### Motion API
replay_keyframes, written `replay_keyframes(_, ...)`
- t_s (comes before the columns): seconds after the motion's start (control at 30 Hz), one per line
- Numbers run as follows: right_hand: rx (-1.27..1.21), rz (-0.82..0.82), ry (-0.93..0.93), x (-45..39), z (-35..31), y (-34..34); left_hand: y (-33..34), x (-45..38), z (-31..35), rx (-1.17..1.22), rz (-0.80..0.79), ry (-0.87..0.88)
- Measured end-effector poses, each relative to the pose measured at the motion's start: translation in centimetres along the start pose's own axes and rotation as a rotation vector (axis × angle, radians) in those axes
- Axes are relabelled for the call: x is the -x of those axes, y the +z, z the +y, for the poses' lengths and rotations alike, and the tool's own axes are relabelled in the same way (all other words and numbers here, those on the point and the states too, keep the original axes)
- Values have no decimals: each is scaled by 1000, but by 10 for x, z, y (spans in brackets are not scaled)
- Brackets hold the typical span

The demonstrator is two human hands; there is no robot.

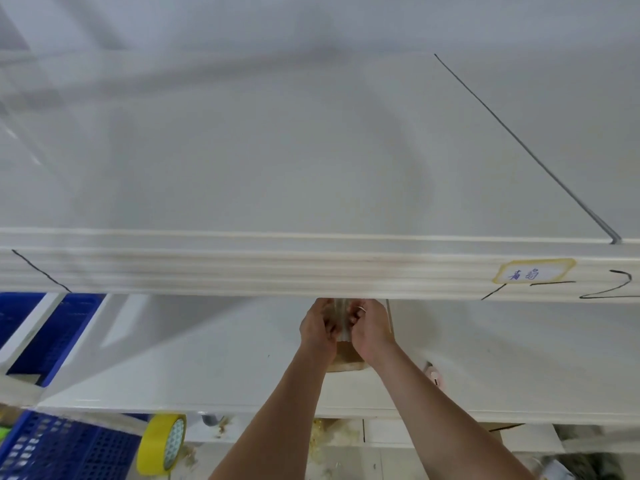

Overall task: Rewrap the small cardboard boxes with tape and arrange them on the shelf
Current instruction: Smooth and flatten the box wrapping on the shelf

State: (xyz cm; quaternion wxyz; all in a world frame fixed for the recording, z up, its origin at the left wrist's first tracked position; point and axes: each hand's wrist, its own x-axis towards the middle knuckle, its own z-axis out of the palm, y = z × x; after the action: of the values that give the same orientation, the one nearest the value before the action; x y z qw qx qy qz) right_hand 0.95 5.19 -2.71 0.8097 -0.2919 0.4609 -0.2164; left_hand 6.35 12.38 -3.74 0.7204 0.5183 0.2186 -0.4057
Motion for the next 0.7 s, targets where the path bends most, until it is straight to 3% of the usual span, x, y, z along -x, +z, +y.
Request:
replay_keyframes(0.27, -71, -74, -104, -3, 8, -2, 1, -11, -7, -51, 48, 32)
replay_keyframes(0.4, -63, -46, -42, -6, 7, -9, -2, -10, -6, -58, 45, 24)
replay_keyframes(0.53, 48, 30, 26, -8, 0, -18, -7, -2, -3, -19, -8, 41)
replay_keyframes(0.7, 212, 62, -18, -6, -16, -32, -14, 8, 13, 48, 12, 23)
